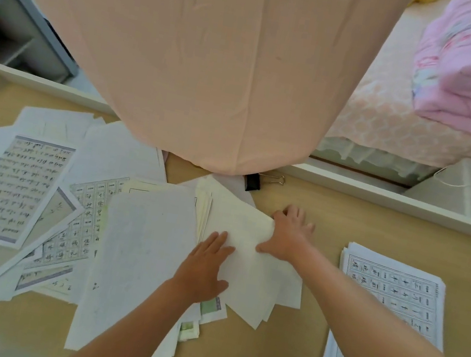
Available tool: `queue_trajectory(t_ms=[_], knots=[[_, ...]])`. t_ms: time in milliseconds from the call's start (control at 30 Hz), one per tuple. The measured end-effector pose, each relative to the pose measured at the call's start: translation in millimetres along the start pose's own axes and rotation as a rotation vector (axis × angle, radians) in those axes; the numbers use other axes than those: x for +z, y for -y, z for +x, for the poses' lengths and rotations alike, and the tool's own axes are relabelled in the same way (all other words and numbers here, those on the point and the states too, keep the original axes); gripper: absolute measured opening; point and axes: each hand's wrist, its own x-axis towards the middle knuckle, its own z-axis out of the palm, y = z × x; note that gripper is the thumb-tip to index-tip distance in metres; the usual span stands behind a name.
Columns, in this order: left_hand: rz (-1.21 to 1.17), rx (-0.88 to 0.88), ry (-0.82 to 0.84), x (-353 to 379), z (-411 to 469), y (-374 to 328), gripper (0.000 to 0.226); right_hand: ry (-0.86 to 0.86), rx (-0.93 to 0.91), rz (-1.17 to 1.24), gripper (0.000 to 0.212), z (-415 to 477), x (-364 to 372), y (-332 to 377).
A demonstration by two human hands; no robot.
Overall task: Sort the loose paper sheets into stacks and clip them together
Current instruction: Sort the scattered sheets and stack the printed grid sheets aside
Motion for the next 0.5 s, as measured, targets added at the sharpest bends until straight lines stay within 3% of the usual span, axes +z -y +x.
queue_trajectory(t_ms=[67, 167, 267, 333, 433, 500], knots=[[-0.006, 0.001, -0.003, 2.3, -1.7, -4.6, 0.076, -0.038, -0.055, 0.007, 0.081, -9.2, 6.0, -3.1], [-0.029, -0.004, -0.005, 6.0, -7.5, -10.7, 0.074, 0.055, -0.094, 0.257, 0.086, -21.9, 3.1, -8.0], [-0.121, -0.040, -0.031, 6.8, -16.8, -17.9, 0.071, 0.109, -0.128, 0.328, 0.045, -33.3, -6.4, -11.1], [-0.200, -0.085, -0.034, 7.4, -24.7, -22.8, 0.069, 0.111, -0.148, 0.356, 0.035, -39.9, -7.7, -13.2], [-0.212, -0.102, 0.009, 11.8, -37.7, -27.8, 0.073, 0.175, -0.110, 0.529, 0.075, -53.4, -3.8, -10.2], [-0.146, -0.091, 0.054, 17.4, -44.6, -29.2, 0.080, 0.197, -0.077, 0.492, 0.094, -63.2, 1.4, -5.9]])
